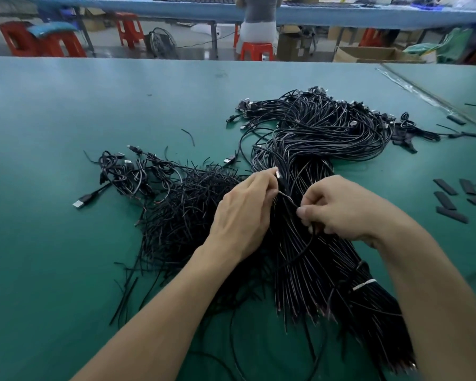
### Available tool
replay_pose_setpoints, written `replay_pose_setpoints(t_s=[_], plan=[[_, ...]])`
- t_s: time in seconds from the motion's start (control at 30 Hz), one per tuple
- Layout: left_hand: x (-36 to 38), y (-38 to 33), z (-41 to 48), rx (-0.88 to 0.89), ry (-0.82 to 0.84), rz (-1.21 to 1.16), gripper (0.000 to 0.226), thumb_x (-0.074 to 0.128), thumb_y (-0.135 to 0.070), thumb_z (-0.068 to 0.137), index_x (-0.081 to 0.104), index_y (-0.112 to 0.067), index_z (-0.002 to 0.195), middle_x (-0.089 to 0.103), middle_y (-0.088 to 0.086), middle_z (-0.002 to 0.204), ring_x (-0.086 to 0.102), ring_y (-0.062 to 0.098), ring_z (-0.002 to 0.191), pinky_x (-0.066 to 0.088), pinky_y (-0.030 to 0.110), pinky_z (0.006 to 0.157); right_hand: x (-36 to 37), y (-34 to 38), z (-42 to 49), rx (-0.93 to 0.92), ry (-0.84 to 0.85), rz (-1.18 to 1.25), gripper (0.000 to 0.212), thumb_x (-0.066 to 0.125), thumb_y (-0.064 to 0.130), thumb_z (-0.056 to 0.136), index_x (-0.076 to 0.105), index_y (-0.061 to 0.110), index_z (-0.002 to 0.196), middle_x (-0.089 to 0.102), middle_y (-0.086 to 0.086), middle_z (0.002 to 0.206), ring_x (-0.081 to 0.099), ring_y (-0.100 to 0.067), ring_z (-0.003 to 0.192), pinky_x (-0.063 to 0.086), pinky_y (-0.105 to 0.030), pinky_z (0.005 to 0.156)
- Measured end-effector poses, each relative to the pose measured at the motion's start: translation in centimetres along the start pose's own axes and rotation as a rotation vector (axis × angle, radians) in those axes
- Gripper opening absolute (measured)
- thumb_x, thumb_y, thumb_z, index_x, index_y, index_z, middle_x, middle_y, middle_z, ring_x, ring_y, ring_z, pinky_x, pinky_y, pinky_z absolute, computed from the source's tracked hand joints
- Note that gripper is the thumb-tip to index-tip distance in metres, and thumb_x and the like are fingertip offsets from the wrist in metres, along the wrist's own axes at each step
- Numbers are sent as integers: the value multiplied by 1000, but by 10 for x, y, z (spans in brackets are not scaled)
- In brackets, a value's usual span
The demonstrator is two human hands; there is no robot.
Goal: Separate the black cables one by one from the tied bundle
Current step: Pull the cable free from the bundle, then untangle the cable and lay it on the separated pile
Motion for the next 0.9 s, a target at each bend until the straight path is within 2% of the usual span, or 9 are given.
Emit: replay_pose_setpoints(t_s=[0.17,0.23,0.33,0.4,0.47,0.6,0.67,0.77,0.9], plan=[[-1,1,0,-32,-6,39,11,46,-28,104,50,-26,94,61,-15,133,64,17,106,54,44,79,4,5,-5,-56,167,-76,13,73,13,84,68,13,72,70,-3,63,56,-14,55,48,-31,56],[0,5,0,-95,9,23,12,45,-28,105,48,-28,93,64,-14,126,64,16,102,53,45,82,11,5,-12,-61,299,-179,12,76,14,81,70,15,71,68,4,58,52,-6,49,43,-20,50],[-1,6,1,-129,0,48,12,44,-25,105,52,-24,95,64,-13,124,63,16,101,53,44,83,22,1,-25,-69,442,-213,12,76,13,81,71,17,71,68,6,58,50,-2,46,39,-16,47],[1,7,1,-124,17,51,12,46,-24,104,55,-22,96,63,-13,124,64,17,102,53,45,84,14,2,-26,-100,372,-173,9,75,14,84,74,19,76,68,8,60,52,1,49,39,-14,49],[3,7,1,-121,45,16,13,49,-22,102,55,-26,91,62,-15,123,64,17,102,53,44,86,-6,7,-22,-170,203,-138,11,72,15,87,76,23,82,68,13,63,56,3,55,42,-12,55],[6,9,2,-114,74,-37,12,54,-19,101,59,-23,91,61,-16,121,59,12,106,51,42,90,-38,-2,-19,-151,-90,-56,23,63,17,95,72,31,79,62,12,63,53,-3,59,38,-20,57],[0,5,2,-81,17,-39,10,54,-19,101,62,-20,96,64,-12,115,55,11,107,49,38,91,-41,-11,-18,-90,-143,-121,27,59,17,97,69,32,78,64,9,70,58,-7,63,44,-25,59],[-22,-19,1,37,-142,36,22,43,-23,104,64,-17,107,70,-7,103,57,14,100,45,36,91,-37,-6,-19,-103,-114,-21,28,56,13,99,70,29,81,70,-3,63,67,-13,52,58,-30,59],[-16,-60,4,214,42,142,42,34,-47,101,56,-16,117,71,-7,94,63,15,92,41,36,88,-45,29,-29,-355,-181,345,25,63,4,94,72,26,84,69,-7,67,60,-24,43,44,-24,38]])
Point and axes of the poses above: each hand's wrist, its own z-axis towards the middle knuckle, its own x-axis out of the palm, y = z × x, the point moved 9 cm from there along z, towards the middle knuckle
